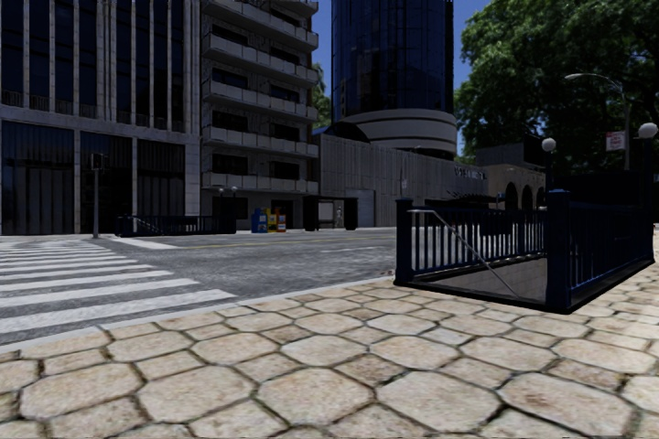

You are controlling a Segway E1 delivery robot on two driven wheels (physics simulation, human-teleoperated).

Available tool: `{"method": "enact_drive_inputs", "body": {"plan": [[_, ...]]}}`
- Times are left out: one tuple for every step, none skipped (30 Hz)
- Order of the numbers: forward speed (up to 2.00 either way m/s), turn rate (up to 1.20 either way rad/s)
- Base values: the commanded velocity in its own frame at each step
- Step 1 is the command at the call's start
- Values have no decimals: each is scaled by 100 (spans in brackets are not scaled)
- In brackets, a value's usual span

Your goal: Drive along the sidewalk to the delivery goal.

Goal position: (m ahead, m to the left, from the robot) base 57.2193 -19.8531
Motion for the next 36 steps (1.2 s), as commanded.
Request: {"method": "enact_drive_inputs", "body": {"plan": [[200, 69], [200, 69], [200, 69], [200, 69], [200, 69], [200, 69], [200, 69], [200, 69], [200, 69], [200, 69], [200, 69], [200, 69], [200, 69], [200, 69], [200, 69], [200, 69], [200, 69], [200, 69], [200, 69], [200, 69], [200, 69], [200, 69], [200, 69], [200, 69], [200, 69], [200, 69], [200, 69], [200, 69], [200, 69], [200, 69], [200, 69], [200, 69], [200, 69], [200, 62], [196, 52], [183, 49]]}}
